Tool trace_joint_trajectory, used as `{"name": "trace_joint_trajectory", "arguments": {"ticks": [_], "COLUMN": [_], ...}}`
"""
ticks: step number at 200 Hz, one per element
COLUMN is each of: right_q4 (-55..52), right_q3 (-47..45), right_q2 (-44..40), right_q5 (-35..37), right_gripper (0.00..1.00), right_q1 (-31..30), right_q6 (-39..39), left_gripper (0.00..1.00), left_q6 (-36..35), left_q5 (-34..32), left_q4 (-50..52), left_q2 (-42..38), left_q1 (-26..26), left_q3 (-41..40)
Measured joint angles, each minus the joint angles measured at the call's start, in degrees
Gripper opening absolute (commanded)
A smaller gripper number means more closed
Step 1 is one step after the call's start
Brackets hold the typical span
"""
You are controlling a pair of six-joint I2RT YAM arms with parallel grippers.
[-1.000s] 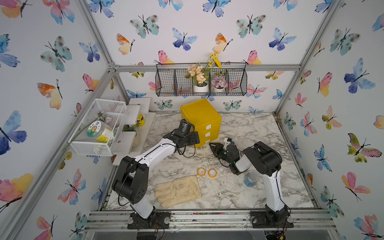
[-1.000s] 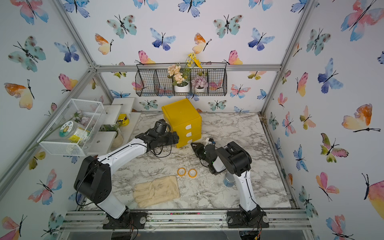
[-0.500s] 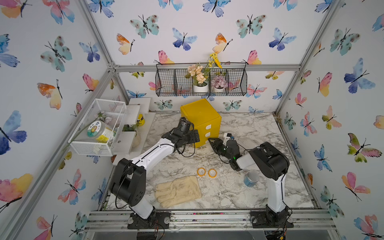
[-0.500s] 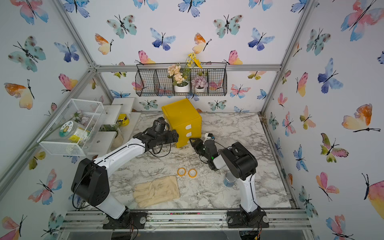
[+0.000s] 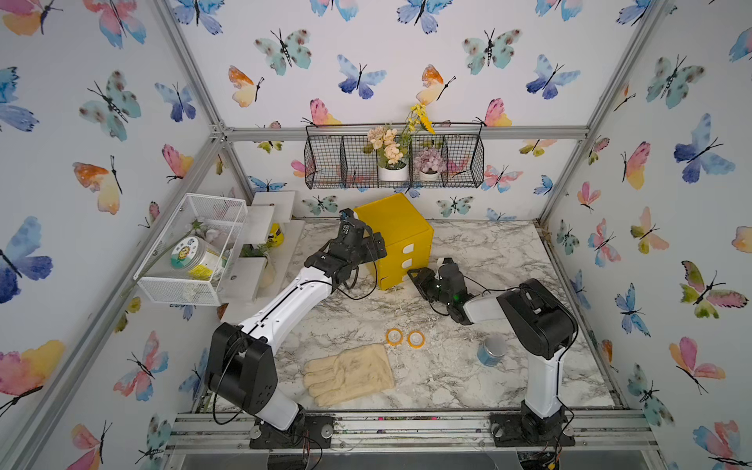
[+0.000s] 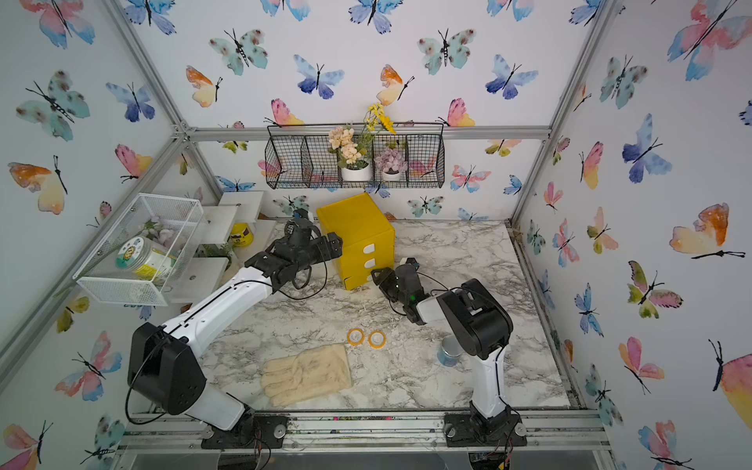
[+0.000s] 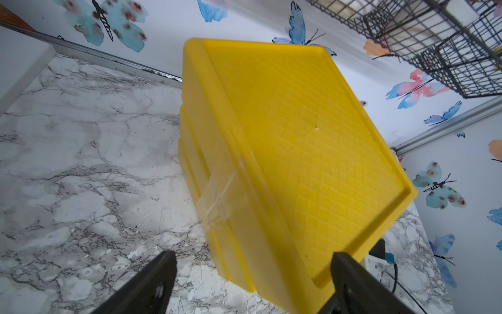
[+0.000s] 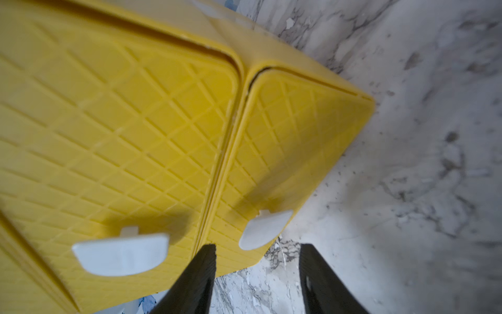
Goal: Place the transparent tape into the drawer according to color
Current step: Open the drawer in the storage box.
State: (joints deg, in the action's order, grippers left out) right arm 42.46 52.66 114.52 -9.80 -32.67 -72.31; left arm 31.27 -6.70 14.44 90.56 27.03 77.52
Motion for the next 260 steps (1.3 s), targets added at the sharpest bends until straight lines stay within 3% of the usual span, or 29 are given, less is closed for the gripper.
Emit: {"name": "trace_joint_trajectory", "arguments": {"ticks": [71, 131, 216, 260], "right_q4": [-7.15, -12.28, -27.39, -29.03], "right_q3": [5.77, 8.52, 17.18, 17.57], "right_q2": [0.11, 1.55, 3.37, 3.10], "right_q5": [1.25, 1.66, 3.28, 3.67], "right_gripper": [0.54, 0.52, 0.41, 0.37], "right_q1": [0.00, -0.17, -0.83, -1.05], "right_q6": [0.44, 0.61, -0.35, -0.81], "left_gripper": [0.91, 0.89, 0.88, 0.88], "left_q6": [-0.22, -0.17, 0.04, 0.07], "left_q5": [-0.13, 0.31, 0.68, 0.70], "left_q4": [0.44, -0.61, -3.08, -3.17], "left_q2": [5.88, 5.99, 5.99, 6.05], "left_q1": [-0.79, -0.83, -1.09, -1.09], "left_q3": [3.69, 3.21, 1.97, 1.99]}}
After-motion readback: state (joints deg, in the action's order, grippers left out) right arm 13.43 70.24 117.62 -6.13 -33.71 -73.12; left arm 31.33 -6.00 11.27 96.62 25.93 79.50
